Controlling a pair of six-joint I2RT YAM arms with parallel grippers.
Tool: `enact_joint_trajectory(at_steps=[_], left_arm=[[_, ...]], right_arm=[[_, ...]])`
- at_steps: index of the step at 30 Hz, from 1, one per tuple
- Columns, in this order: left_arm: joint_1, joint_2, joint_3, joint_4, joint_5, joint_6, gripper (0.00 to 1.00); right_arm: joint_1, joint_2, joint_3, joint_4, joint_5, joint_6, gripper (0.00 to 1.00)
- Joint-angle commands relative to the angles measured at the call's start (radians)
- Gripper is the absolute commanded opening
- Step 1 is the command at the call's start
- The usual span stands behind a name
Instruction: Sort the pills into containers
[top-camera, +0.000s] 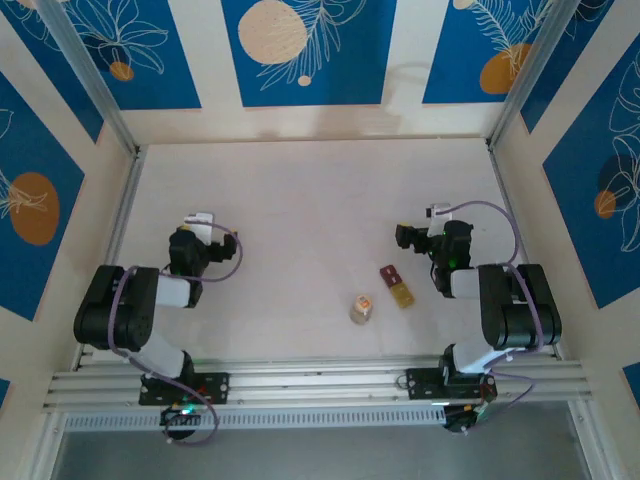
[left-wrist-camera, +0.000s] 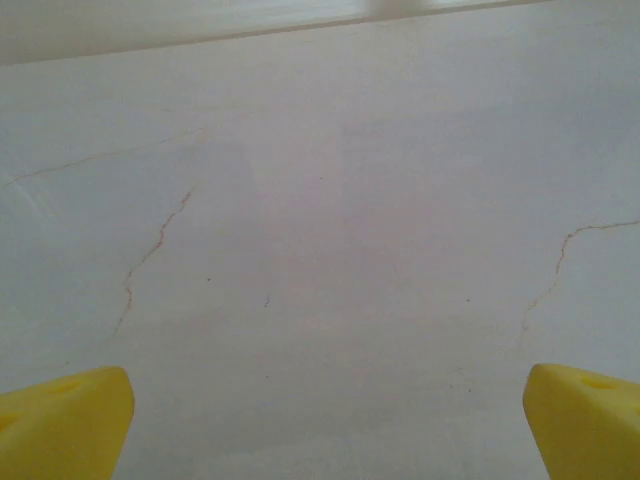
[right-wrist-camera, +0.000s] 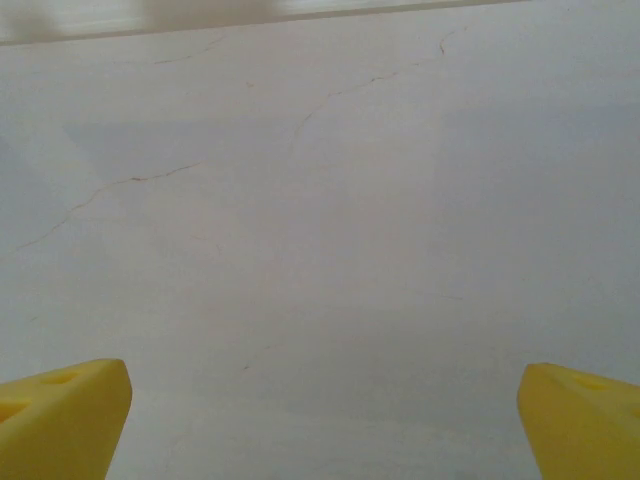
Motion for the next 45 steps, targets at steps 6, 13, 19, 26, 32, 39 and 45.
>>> enact_joint_trajectory(at_steps=[6,13,19,26,32,39,45], left_arm=[[0.013,-0.011,0.010,0.000,0.025,0.013,1.00],[0.014,-0.011,0.010,0.000,0.026,0.012,1.00],[0.013,-0.011,0.011,0.001,0.027,0.013,1.00],[0.015,-0.011,0.011,0.000,0.026,0.013,1.00],[0.014,-0.011,0.011,0.000,0.028,0.011,1.00],[0.016,-0.012,0.011,0.000,0.028,0.011,1.00],[0.016,-0.011,0.011,-0.001,0.029,0.011,1.00]], right_arm=[[0.000,-0.006,0.020,-0.003,-0.020,0.010,0.99],[0.000,-0.006,0.020,-0.003,-0.019,0.011,0.99],[0.000,-0.007,0.021,-0.001,-0.019,0.011,0.99],[0.000,-0.007,0.021,-0.001,-0.019,0.011,0.99],[-0.010,-0.007,0.018,0.000,-0.036,0.017,0.99],[-0.009,-0.007,0.019,-0.002,-0.034,0.015,0.99],[-0.004,-0.007,0.021,-0.002,-0.024,0.012,0.99]])
